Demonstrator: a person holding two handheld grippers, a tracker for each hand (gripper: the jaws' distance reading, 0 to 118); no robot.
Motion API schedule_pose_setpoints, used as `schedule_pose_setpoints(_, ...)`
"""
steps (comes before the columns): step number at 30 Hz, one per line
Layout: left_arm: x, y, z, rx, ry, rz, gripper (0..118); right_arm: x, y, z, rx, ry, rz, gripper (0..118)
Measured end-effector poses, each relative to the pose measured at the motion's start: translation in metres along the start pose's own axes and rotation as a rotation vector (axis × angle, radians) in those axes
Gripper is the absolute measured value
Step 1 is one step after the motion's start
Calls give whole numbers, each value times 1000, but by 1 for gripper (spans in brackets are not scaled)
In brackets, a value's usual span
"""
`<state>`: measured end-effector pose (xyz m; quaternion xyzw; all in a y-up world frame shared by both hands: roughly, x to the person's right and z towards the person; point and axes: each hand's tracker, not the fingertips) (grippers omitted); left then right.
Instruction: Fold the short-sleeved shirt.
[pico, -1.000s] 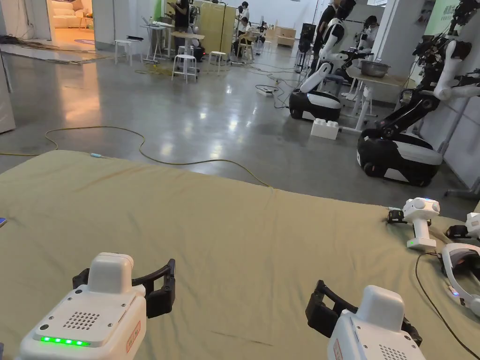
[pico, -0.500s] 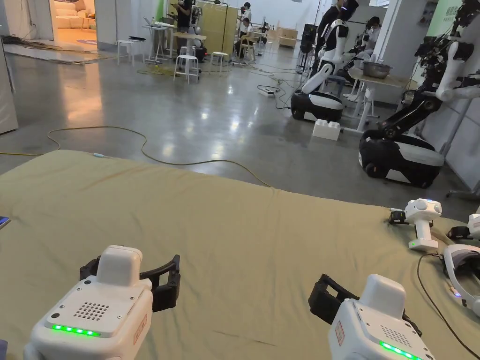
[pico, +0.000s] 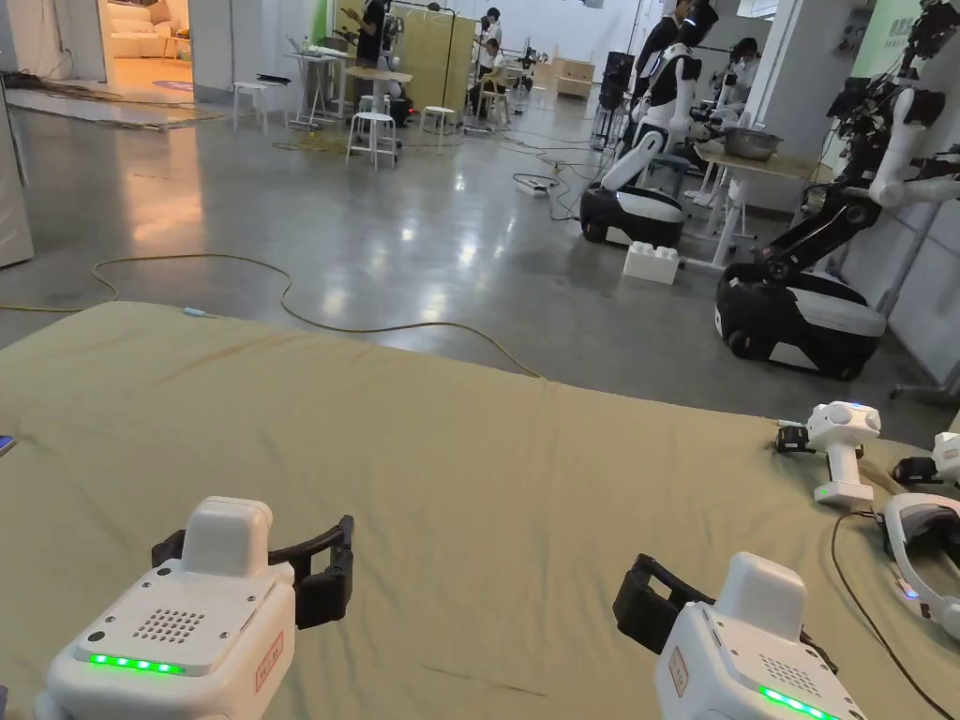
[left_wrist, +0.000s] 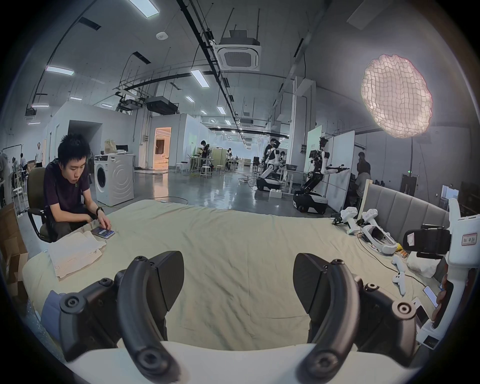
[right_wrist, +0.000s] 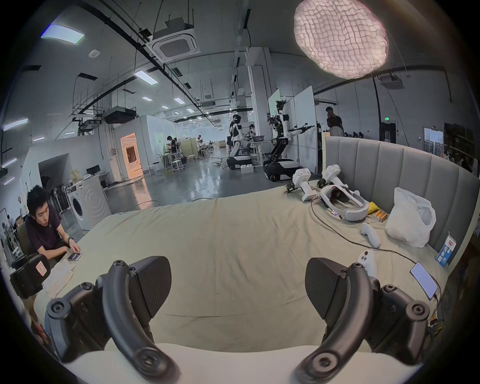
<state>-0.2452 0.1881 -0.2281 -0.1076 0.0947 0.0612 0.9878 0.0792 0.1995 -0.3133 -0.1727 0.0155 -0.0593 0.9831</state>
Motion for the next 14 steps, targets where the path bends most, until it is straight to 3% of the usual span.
schedule_pose_setpoints(6,0,-3,-1,-17,-8,-5,92,-5,-3,-3,3,-28,34,107)
schedule_pose_setpoints(9,0,-3,0,-21,-13,0,92,-1,-5,0,-6,39,28,107)
schedule_pose_setpoints(14,2,-4,1,-24,-17,-1,92,1,-2,4,-22,58,-4,107)
